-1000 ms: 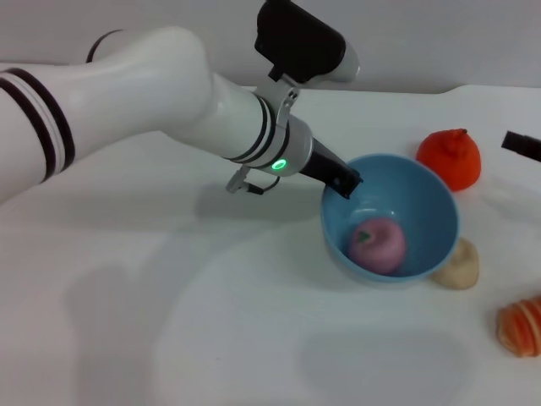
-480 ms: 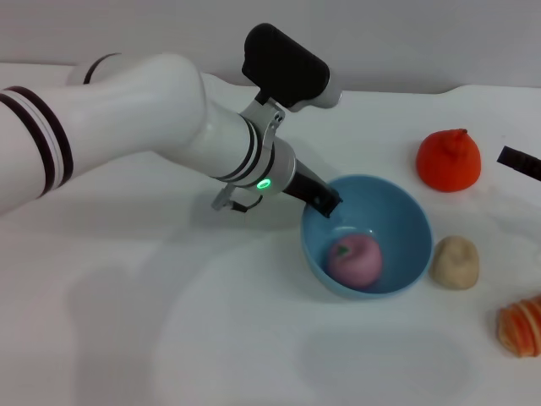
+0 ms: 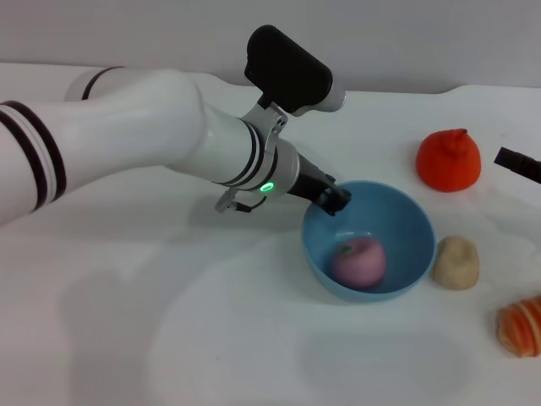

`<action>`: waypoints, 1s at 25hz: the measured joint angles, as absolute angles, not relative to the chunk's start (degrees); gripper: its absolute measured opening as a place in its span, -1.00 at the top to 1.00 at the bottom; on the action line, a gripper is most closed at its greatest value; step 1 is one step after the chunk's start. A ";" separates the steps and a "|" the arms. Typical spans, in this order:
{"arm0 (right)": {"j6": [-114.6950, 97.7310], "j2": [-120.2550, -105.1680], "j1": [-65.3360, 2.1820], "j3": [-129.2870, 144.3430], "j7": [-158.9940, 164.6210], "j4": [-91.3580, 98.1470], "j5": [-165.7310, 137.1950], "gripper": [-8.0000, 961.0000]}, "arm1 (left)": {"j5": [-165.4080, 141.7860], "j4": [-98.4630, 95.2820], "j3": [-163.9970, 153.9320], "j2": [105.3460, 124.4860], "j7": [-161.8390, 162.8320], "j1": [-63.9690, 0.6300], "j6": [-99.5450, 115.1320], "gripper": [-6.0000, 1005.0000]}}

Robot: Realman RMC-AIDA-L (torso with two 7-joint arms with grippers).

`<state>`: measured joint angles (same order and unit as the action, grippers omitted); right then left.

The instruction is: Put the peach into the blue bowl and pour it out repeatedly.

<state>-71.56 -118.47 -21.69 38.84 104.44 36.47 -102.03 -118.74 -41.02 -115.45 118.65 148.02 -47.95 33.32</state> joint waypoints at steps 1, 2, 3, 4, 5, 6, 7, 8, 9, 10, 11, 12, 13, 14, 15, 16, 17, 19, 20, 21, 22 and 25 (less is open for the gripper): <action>-71.55 -118.45 -21.66 38.85 104.43 36.42 -102.03 0.04 | -118.80 -41.99 -115.34 118.51 148.02 -47.45 33.17 0.86; -71.50 -118.45 -21.56 38.83 104.43 36.42 -102.03 0.04 | -118.87 -42.90 -115.16 118.40 148.02 -47.01 33.07 0.76; -71.39 -118.45 -21.48 38.79 104.31 36.41 -102.03 0.04 | -118.97 -43.43 -114.98 118.35 148.02 -46.77 33.07 0.67; -71.21 -118.44 -21.39 38.65 103.95 36.40 -102.01 0.02 | -119.05 -44.19 -114.69 118.31 147.99 -46.47 33.01 0.58; -71.09 -118.44 -21.36 38.31 103.27 36.39 -101.99 0.01 | -119.11 -44.83 -114.35 118.27 147.90 -46.16 32.95 0.48; -70.94 -118.45 -21.32 37.69 102.13 36.38 -101.94 0.00 | -119.12 -45.56 -113.86 118.21 147.77 -45.86 32.76 0.39; -70.85 -118.46 -21.32 36.96 100.85 36.38 -101.90 -0.01 | -119.15 -46.53 -113.22 118.15 147.60 -45.44 32.48 0.29; -70.78 -118.47 -21.36 36.26 99.90 36.38 -101.89 -0.03 | -119.15 -47.69 -112.54 118.06 147.34 -44.87 31.96 0.20; -70.60 -118.47 -21.43 35.69 99.05 36.38 -101.88 -0.04 | -119.16 -48.87 -112.02 118.01 147.05 -44.28 31.36 0.10; -70.24 -118.47 -21.48 35.42 98.40 36.38 -101.87 -0.05 | -119.17 -51.12 -111.36 117.99 145.97 -43.03 29.59 0.01; -69.60 -118.47 -21.50 35.13 97.79 36.39 -101.87 -0.06 | -119.19 -52.83 -111.06 118.02 144.85 -41.92 27.81 -0.09; -68.79 -118.46 -21.50 34.86 97.46 36.39 -101.86 -0.08 | -119.18 -54.07 -111.10 118.12 143.94 -40.91 25.71 -0.17; -67.11 -118.53 -21.50 34.43 96.77 36.39 -101.68 -0.09 | -119.18 -54.07 -111.10 118.12 143.94 -40.91 25.71 -0.24; -65.51 -118.66 -21.48 34.03 95.83 36.21 -101.21 -0.21 | -119.16 -56.08 -111.48 118.33 142.38 -38.82 20.63 -0.32; -63.32 -118.80 -21.46 33.57 93.36 35.38 -100.03 -0.33 | -119.03 -57.04 -112.32 118.44 141.86 -37.10 14.97 -0.40; -61.24 -118.87 -21.43 33.18 90.25 34.14 -98.06 -0.45 | -118.82 -57.19 -113.56 118.49 141.80 -35.45 9.27 -0.48; -59.65 -118.93 -21.38 33.01 85.84 32.35 -95.41 -0.45 | -118.74 -57.09 -114.10 118.52 141.82 -34.86 6.73 -0.49; -58.06 -118.91 -21.29 32.87 75.45 27.94 -88.56 -0.45 | -118.64 -56.24 -116.75 118.54 142.00 -32.46 -2.00 -0.52; -57.52 -118.89 -21.20 32.86 70.34 25.79 -84.80 -0.45 | -118.62 -55.49 -118.11 118.56 142.19 -31.50 -6.36 -0.54; -57.17 -118.84 -21.15 32.83 65.49 23.68 -81.17 -0.45 | -118.62 -54.71 -119.23 118.55 142.49 -30.86 -9.56 -0.55; -56.97 -118.84 -21.07 32.82 60.79 21.69 -77.89 -0.45 | -118.61 -53.72 -120.39 118.61 142.93 -30.44 -12.28 -0.57; -57.45 -119.00 -20.84 32.75 46.52 16.86 -68.19 -0.45 | -118.61 -49.63 -124.28 118.64 146.24 -30.19 -19.30 -0.61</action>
